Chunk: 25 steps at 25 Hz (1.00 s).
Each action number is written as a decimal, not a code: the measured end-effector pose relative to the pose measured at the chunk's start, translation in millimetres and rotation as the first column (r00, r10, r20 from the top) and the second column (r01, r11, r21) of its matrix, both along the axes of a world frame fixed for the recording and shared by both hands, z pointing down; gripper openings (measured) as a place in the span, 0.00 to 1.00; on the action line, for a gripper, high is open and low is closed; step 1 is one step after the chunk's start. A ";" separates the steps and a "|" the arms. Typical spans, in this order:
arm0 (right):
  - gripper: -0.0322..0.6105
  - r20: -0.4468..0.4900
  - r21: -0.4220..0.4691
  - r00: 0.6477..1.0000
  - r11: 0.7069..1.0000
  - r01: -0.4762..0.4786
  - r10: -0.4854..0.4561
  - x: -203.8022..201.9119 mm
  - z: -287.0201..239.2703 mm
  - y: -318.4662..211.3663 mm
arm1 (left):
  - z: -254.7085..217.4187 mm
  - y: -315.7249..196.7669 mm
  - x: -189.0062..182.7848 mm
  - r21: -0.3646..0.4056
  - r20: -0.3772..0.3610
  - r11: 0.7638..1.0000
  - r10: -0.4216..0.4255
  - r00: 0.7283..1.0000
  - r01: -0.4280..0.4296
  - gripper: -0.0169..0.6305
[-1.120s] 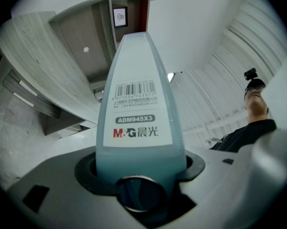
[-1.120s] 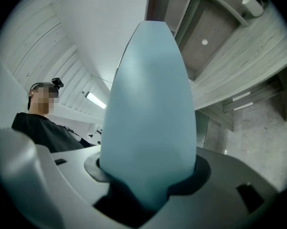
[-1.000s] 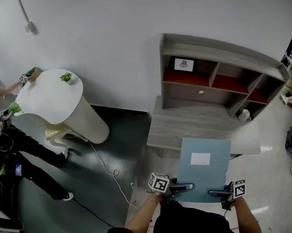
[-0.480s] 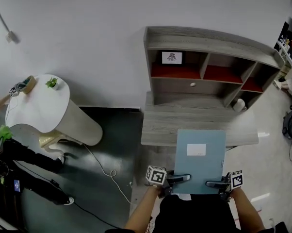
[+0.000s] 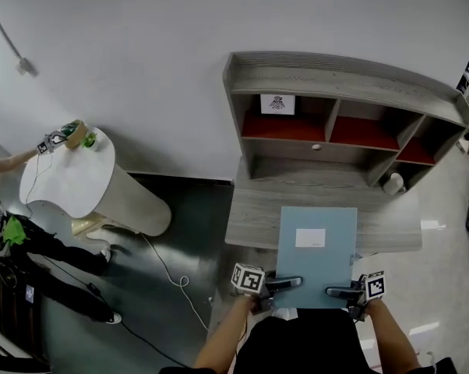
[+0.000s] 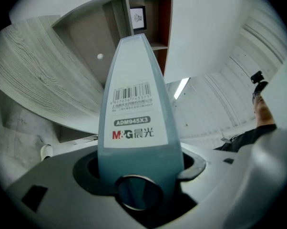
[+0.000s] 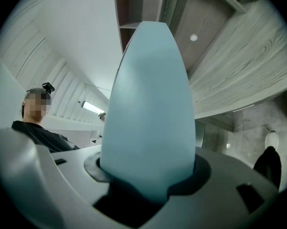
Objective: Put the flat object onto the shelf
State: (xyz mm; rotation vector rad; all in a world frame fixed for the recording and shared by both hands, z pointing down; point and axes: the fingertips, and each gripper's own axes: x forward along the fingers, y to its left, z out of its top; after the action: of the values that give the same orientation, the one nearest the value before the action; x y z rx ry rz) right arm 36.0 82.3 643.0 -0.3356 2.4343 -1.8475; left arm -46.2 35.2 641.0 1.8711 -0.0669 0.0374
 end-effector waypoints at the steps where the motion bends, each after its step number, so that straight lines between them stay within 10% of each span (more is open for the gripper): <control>1: 0.47 0.001 -0.009 1.000 1.000 0.007 -0.007 4.9 3.1 -9.0 | 5.3 -8.4 4.1 -0.011 0.010 1.000 -0.006 1.000 0.006 0.50; 25: 0.47 0.026 -0.142 0.996 0.986 0.090 -0.087 85.6 77.3 -178.9 | 101.4 -167.7 85.7 -0.187 0.166 0.978 -0.057 0.985 0.088 0.55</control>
State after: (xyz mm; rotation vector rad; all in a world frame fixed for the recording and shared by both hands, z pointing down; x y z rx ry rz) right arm 121.5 -96.6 720.3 -0.2190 2.3455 -2.0574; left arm 39.5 -132.5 742.3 1.6665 -0.2344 0.1391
